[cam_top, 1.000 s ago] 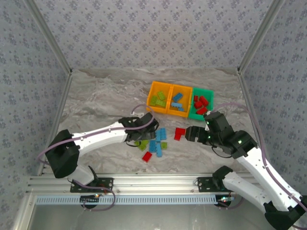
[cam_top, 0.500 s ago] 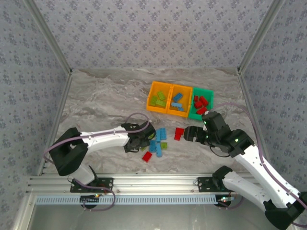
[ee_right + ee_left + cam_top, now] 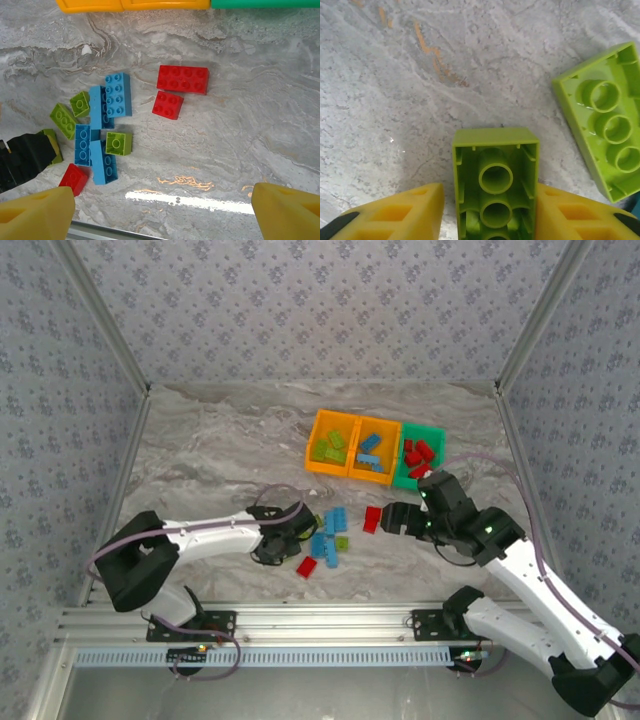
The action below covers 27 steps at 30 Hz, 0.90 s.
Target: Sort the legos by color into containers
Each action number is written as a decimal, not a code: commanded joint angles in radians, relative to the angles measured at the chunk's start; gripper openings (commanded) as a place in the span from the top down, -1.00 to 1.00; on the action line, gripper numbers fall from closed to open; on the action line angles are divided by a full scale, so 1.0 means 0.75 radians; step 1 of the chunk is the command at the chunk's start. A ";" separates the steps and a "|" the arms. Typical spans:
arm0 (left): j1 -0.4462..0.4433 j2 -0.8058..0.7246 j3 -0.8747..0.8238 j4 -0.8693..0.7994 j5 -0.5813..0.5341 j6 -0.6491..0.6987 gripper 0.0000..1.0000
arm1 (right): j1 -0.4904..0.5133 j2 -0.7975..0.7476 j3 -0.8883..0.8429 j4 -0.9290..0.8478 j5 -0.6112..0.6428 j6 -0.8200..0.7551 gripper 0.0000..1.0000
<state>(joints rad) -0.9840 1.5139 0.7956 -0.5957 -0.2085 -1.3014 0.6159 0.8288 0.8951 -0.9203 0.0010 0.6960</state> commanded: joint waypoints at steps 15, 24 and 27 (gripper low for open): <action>0.006 -0.213 0.032 0.131 -0.053 0.395 0.51 | 0.326 0.163 -0.017 0.470 -0.378 -0.065 -0.96; 0.243 0.113 0.668 0.221 -0.073 1.068 0.46 | 0.315 0.001 0.023 0.212 -0.017 0.054 -1.00; 0.321 0.343 0.932 0.183 -0.023 1.137 0.45 | 0.316 -0.035 0.005 0.151 0.019 0.118 -1.00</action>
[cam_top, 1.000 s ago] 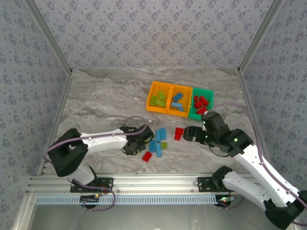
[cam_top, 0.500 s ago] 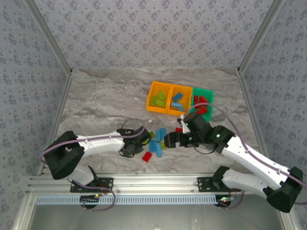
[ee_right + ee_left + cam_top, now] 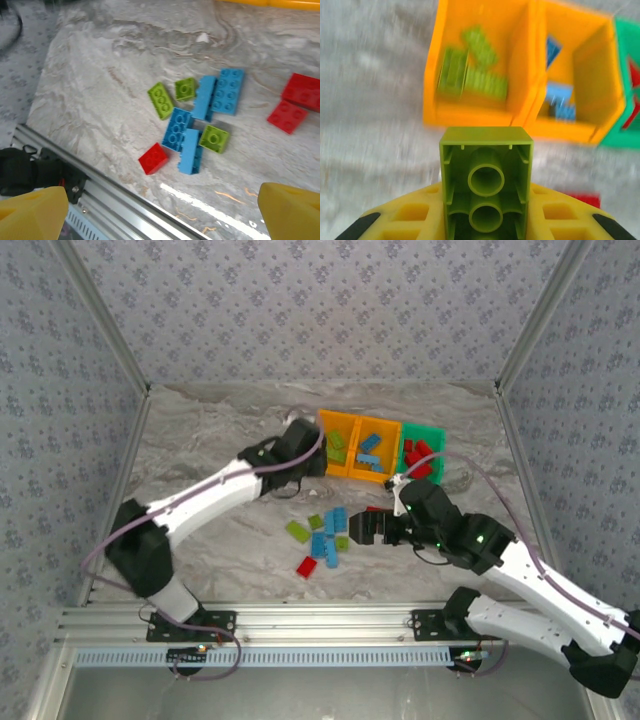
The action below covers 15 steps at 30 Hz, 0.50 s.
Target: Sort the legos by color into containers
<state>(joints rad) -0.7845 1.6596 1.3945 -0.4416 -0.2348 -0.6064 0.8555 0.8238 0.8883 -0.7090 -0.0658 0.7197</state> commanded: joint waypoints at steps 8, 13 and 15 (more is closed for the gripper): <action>0.129 0.680 0.752 -0.110 0.132 0.258 0.31 | 0.017 -0.196 -0.049 -0.175 0.157 0.206 -0.99; 0.136 0.735 0.864 -0.120 0.155 0.259 0.08 | 0.019 -0.239 -0.045 -0.249 0.202 0.222 -0.99; 0.136 0.675 0.815 -0.095 0.154 0.252 0.01 | 0.019 -0.238 -0.049 -0.252 0.212 0.225 -0.99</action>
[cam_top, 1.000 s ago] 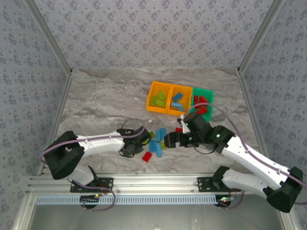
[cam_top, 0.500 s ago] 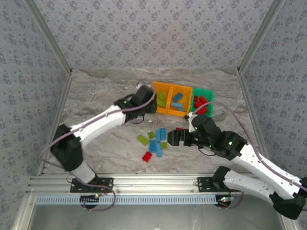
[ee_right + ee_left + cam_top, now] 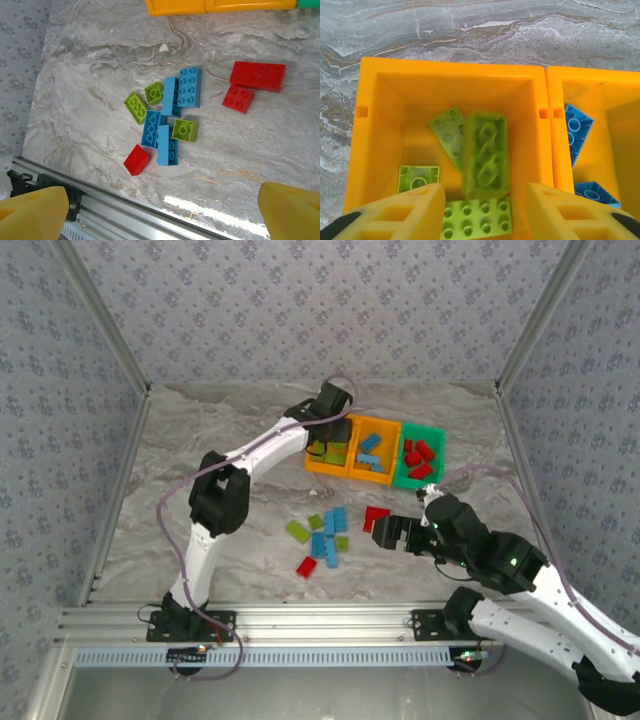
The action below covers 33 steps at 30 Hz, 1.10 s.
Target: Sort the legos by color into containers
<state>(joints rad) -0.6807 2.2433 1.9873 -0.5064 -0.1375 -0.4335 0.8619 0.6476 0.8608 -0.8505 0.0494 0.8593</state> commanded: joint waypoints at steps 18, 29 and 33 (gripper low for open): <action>-0.203 -1.784 -1.246 -0.064 0.247 0.509 -0.02 | 0.010 0.604 0.014 0.326 -0.003 -0.023 -0.96; -0.205 -2.193 -1.571 -0.107 0.360 0.952 -0.50 | -0.014 1.242 0.285 0.495 -0.028 -0.076 -0.32; -0.204 -2.174 -1.590 -0.073 0.362 0.984 -0.51 | -0.003 1.364 0.349 0.444 0.017 -0.061 -0.09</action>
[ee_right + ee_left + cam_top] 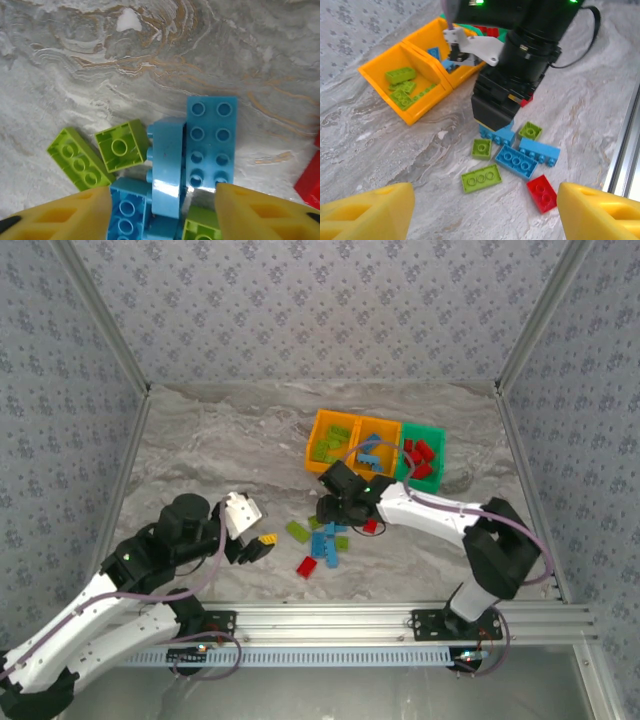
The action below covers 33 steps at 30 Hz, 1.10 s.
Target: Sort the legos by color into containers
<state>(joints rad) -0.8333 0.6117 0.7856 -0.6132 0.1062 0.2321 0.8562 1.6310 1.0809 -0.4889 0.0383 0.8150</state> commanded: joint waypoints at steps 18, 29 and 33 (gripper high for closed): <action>0.075 0.013 -0.034 0.112 0.110 0.051 -0.52 | 0.111 0.332 0.236 -0.248 0.155 0.004 0.34; 0.107 0.013 -0.038 0.126 0.147 0.024 -0.52 | 0.118 0.353 0.221 -0.231 0.117 -0.031 0.28; 0.113 0.016 -0.041 0.126 0.151 0.020 -0.52 | 0.112 0.384 0.260 -0.229 0.097 -0.059 0.24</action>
<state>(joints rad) -0.7578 0.6243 0.7620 -0.5457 0.1951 0.2607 0.9424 1.8645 1.2617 -0.6224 0.1341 0.7933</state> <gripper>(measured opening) 0.759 0.375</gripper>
